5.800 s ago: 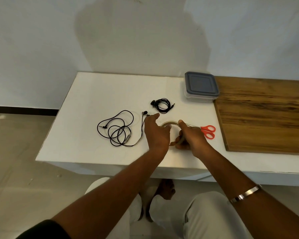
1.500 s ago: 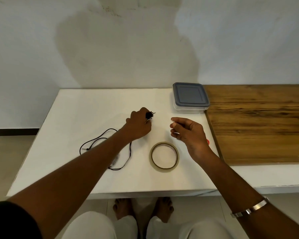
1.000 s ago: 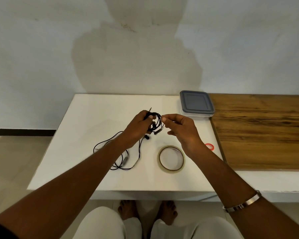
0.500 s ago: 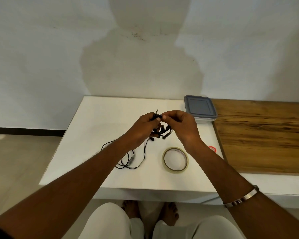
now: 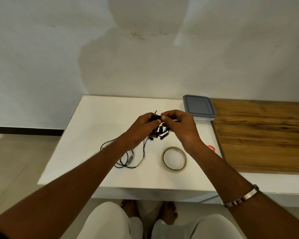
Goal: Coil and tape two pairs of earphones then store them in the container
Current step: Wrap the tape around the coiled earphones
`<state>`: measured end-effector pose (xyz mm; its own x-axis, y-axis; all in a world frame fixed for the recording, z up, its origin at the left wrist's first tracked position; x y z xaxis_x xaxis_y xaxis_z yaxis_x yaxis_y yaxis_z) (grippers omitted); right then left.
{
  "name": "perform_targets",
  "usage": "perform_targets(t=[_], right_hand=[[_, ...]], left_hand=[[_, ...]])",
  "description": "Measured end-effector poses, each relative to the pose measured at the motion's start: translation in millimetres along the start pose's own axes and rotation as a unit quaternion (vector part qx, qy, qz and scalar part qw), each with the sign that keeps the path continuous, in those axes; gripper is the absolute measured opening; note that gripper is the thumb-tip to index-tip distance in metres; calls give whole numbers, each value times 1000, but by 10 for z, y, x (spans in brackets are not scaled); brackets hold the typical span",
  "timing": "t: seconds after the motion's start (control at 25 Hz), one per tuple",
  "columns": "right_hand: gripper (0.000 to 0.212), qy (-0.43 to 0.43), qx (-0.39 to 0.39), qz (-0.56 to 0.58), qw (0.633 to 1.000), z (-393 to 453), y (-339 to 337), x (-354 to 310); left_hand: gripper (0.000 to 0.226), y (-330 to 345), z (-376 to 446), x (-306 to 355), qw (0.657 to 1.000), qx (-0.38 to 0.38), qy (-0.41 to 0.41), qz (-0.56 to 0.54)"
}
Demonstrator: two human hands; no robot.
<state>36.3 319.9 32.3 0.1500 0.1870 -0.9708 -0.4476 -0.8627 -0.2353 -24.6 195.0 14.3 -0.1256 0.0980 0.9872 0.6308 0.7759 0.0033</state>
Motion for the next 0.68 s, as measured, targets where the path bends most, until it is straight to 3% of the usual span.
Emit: perform_targets(t=[0.68], right_hand=[[18, 132, -64, 95, 985, -83, 24, 163]], left_hand=[[10, -53, -64, -57, 988, -1, 81, 134]])
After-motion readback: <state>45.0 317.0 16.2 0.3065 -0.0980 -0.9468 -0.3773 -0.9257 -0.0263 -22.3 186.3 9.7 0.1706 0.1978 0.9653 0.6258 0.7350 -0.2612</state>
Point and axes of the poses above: each hand's wrist, its own z-axis towards the middle knuckle, its own y-axis out of the palm, x = y × z, the point moved 6 cm from there along z, towards the middle knuckle, and after that the axes turned 3 degrees about -z, right-handed, at the moved point
